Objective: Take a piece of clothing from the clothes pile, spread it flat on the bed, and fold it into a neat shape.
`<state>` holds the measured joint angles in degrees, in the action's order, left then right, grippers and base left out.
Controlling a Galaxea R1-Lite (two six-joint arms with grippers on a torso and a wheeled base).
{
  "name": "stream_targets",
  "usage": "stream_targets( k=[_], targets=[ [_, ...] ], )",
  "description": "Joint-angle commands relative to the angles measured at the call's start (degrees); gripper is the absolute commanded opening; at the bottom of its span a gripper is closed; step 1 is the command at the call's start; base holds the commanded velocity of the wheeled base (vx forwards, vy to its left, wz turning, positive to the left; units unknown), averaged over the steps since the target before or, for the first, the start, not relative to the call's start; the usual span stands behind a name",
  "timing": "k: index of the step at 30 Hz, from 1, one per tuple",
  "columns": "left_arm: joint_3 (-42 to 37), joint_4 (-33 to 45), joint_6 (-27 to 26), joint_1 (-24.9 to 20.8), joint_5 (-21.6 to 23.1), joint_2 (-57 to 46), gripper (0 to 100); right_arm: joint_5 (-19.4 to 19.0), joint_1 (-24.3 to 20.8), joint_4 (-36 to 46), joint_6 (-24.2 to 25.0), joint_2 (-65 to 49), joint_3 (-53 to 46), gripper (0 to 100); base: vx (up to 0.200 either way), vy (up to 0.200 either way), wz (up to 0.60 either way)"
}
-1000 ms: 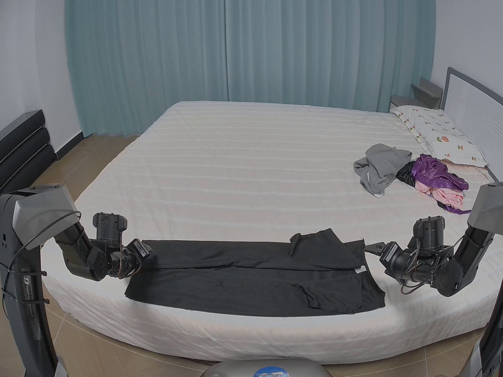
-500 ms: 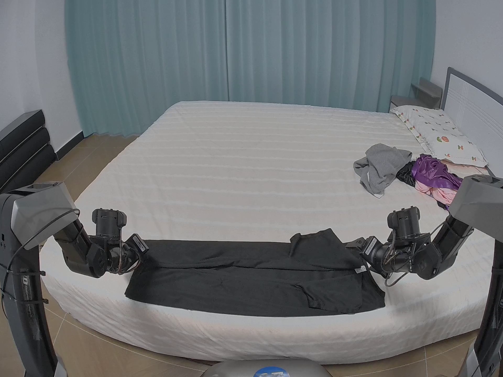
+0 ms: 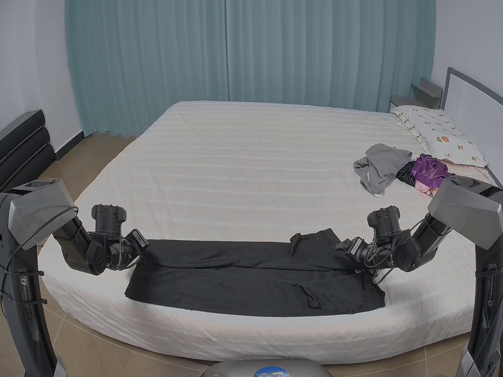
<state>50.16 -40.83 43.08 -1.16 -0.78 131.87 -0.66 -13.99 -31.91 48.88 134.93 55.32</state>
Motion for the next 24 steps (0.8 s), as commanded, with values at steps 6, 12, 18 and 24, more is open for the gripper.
stream_targets(
  k=[6, 12, 18, 24],
  targets=[
    [0.1, 0.0, 0.0, 0.0, 0.0, -0.2, 0, 2.4, -0.1, 0.1, -1.2, 2.4, 1.8, 0, 0.000, 0.000, 0.00],
    [0.1, 0.0, 0.0, 0.0, -0.1, -0.2, 0, 2.9, -0.1, 0.8, -1.5, 1.6, 1.8, 0, 0.000, 0.000, 0.00],
    [2.0, 1.7, -0.1, 0.2, -0.4, -0.5, 0, 2.7, 0.5, 0.8, -1.2, -1.0, 2.0, 0, 0.000, 0.000, 0.00],
    [6.3, 3.9, 0.0, 0.9, -0.5, -1.2, 0, 2.6, 1.6, 0.6, -1.0, -3.0, 3.8, 0, 0.000, 0.000, 0.00]
  ],
)
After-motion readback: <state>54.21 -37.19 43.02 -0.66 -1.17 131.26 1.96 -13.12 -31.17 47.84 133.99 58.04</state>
